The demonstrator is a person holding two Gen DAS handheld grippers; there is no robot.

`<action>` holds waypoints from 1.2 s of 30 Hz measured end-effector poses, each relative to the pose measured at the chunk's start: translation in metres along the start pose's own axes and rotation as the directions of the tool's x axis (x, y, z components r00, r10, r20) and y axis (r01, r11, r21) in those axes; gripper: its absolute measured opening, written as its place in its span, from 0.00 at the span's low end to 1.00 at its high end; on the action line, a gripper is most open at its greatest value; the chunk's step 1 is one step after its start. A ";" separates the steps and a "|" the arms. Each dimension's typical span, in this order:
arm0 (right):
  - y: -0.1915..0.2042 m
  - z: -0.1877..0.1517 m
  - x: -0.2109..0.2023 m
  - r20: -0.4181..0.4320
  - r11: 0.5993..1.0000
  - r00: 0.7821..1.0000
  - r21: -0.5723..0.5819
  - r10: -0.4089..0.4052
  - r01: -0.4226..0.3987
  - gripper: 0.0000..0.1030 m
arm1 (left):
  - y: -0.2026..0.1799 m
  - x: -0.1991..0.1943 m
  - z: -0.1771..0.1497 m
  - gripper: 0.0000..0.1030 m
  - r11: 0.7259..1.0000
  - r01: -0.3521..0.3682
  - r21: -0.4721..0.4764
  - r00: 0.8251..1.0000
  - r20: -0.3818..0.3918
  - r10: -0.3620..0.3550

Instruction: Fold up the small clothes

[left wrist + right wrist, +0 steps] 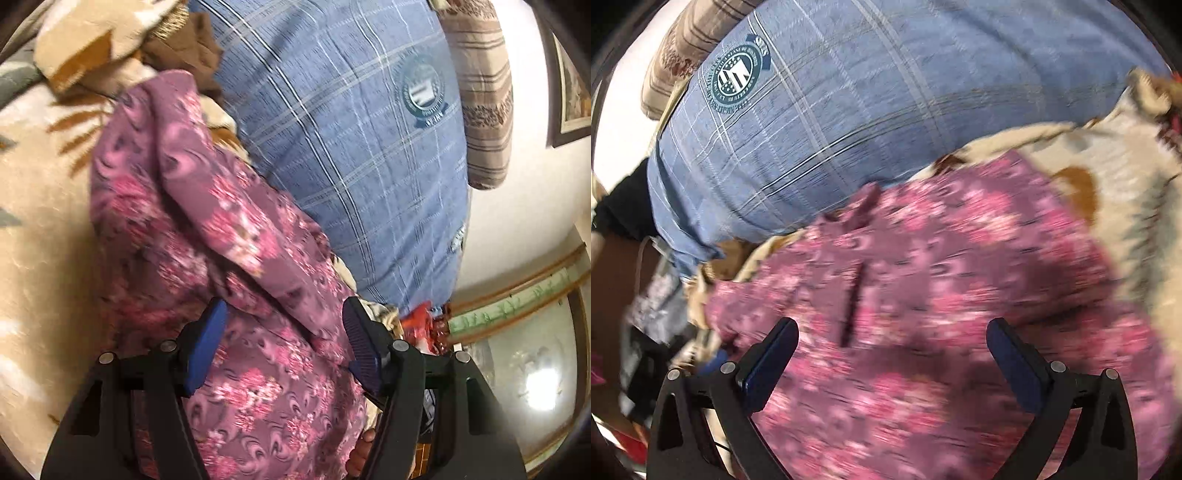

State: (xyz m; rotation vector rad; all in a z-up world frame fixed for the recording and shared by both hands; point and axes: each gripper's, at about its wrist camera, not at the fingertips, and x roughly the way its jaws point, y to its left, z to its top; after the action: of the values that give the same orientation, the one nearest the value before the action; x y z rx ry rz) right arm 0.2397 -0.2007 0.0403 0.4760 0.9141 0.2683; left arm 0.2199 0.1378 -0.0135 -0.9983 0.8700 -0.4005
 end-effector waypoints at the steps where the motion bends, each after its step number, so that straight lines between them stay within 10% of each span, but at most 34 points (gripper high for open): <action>1: 0.003 0.001 0.009 -0.009 1.000 1.000 0.010 0.014 -0.014 0.99 | 0.004 0.001 0.001 0.62 1.000 0.000 -0.007 1.000 0.001 0.000; 6: 0.036 -0.006 0.056 -0.049 0.999 0.998 -0.035 0.028 -0.030 0.98 | 0.020 0.003 0.006 0.62 0.999 -0.026 -0.047 1.000 -0.001 0.026; 7: 0.044 -0.008 0.058 -0.048 0.997 0.998 -0.072 0.032 -0.036 0.85 | 0.021 0.005 0.006 0.62 0.998 -0.029 -0.052 1.000 -0.001 0.029; 8: 0.055 -0.010 0.063 -0.078 0.992 0.995 -0.105 0.060 -0.068 0.52 | 0.022 0.005 0.007 0.62 0.998 -0.029 -0.059 1.000 -0.001 0.029; 13: 0.068 -0.013 0.050 -0.045 0.980 0.998 -0.189 0.046 -0.054 0.03 | 0.025 0.005 0.006 0.62 0.997 -0.045 -0.063 0.999 0.004 0.045; 20: 0.019 0.014 -0.013 0.160 0.995 0.987 -0.100 0.000 0.016 0.02 | 0.025 0.005 0.005 0.62 0.997 -0.063 -0.050 0.998 0.000 0.063; 29: -0.068 0.031 -0.015 0.162 0.988 0.979 0.116 -0.124 0.105 0.01 | 0.036 0.005 0.011 0.63 0.993 -0.070 -0.093 0.997 0.018 0.072; 33: -0.087 0.020 -0.017 0.113 0.976 0.993 0.214 0.015 -0.039 0.13 | 0.037 0.008 0.014 0.63 0.992 -0.082 -0.099 0.996 0.035 0.086; 36: -0.076 0.011 -0.007 0.059 0.987 0.997 0.153 0.045 -0.054 0.52 | 0.035 0.012 0.015 0.63 0.991 -0.107 -0.077 0.992 0.053 0.111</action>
State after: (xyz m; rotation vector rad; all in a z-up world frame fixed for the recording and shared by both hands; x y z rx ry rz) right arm 0.2467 -0.2720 0.0125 0.6472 0.8729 0.2289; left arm 0.2361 0.1557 -0.0454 -1.0204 0.8889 -0.2474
